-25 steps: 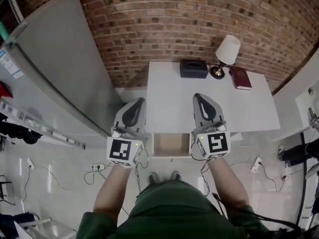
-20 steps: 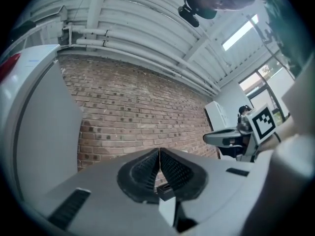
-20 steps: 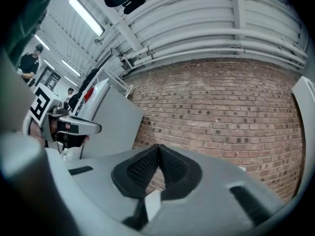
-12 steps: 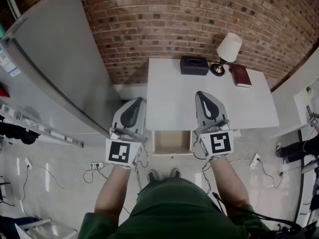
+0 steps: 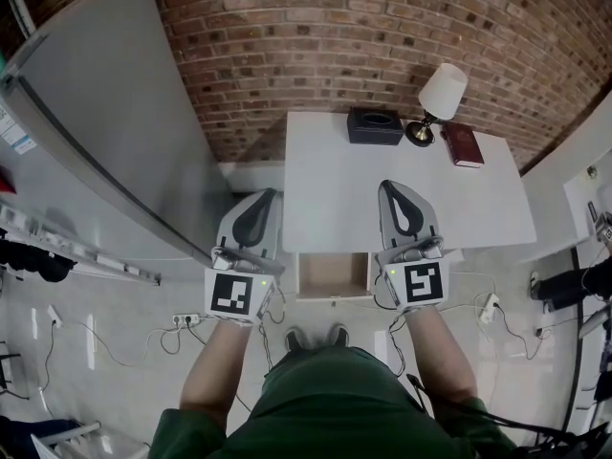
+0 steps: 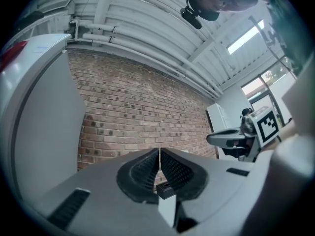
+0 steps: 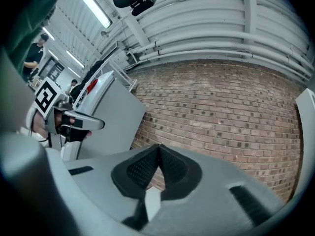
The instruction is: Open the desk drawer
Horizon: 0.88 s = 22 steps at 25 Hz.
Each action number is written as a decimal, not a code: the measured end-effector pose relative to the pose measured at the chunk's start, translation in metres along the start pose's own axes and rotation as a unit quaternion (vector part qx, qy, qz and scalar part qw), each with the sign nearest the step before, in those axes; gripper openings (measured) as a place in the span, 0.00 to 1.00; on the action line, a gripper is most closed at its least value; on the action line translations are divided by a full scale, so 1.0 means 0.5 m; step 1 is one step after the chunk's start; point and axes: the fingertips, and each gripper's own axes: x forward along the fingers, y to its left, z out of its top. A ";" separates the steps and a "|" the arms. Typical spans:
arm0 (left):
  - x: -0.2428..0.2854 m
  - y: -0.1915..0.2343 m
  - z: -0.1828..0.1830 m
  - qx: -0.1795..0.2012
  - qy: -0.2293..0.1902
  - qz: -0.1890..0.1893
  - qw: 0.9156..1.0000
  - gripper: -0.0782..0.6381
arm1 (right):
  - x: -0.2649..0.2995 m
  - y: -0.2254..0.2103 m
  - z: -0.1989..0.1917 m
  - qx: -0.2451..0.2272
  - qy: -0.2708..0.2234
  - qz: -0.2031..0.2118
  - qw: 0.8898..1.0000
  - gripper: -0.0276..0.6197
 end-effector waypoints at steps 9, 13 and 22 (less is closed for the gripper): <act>0.010 0.015 -0.015 -0.011 0.012 0.000 1.000 0.13 | 0.012 0.008 -0.004 -0.001 0.002 -0.004 1.000 0.05; 0.014 0.020 -0.016 -0.012 0.011 -0.003 1.000 0.13 | 0.015 0.008 -0.011 0.005 0.006 -0.007 1.000 0.05; 0.021 0.028 -0.024 -0.018 0.015 -0.012 1.000 0.13 | 0.026 0.012 -0.014 0.004 0.011 -0.007 1.000 0.05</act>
